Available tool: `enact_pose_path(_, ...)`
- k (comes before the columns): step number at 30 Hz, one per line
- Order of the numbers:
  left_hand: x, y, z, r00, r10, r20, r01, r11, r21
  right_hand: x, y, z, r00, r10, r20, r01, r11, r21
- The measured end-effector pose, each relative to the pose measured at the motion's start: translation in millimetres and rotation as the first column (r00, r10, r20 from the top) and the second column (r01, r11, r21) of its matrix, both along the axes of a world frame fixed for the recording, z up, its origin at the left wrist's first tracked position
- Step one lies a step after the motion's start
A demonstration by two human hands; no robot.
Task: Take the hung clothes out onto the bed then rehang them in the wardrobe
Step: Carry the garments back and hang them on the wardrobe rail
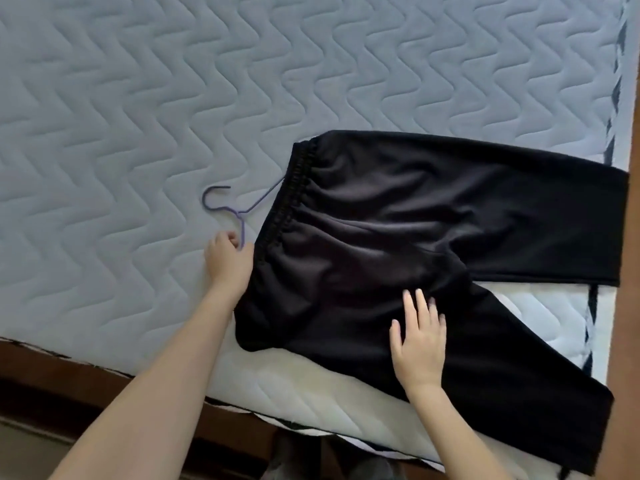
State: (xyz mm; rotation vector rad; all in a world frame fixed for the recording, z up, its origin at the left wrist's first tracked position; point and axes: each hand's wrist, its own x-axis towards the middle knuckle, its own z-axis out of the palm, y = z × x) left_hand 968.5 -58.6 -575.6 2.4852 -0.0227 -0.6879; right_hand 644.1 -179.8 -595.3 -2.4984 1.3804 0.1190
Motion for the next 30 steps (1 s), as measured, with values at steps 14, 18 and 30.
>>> enact_pose_path(14,-15,-34,139,0.878,-0.155,-0.452,-0.114,0.850,-0.514,5,-18,80,0.928,-0.335,0.165,0.192,0.806,0.559)
enact_pose_path(18,-69,-54,252,0.910,-0.284,-0.302,0.086,0.843,-0.531,-2,-15,181,0.731,-0.625,0.275,0.280,0.641,0.715)
enact_pose_path(30,-199,-14,463,0.825,-0.524,-0.212,0.157,0.573,-0.804,-122,45,409,0.393,-0.763,0.514,0.200,0.616,0.762)
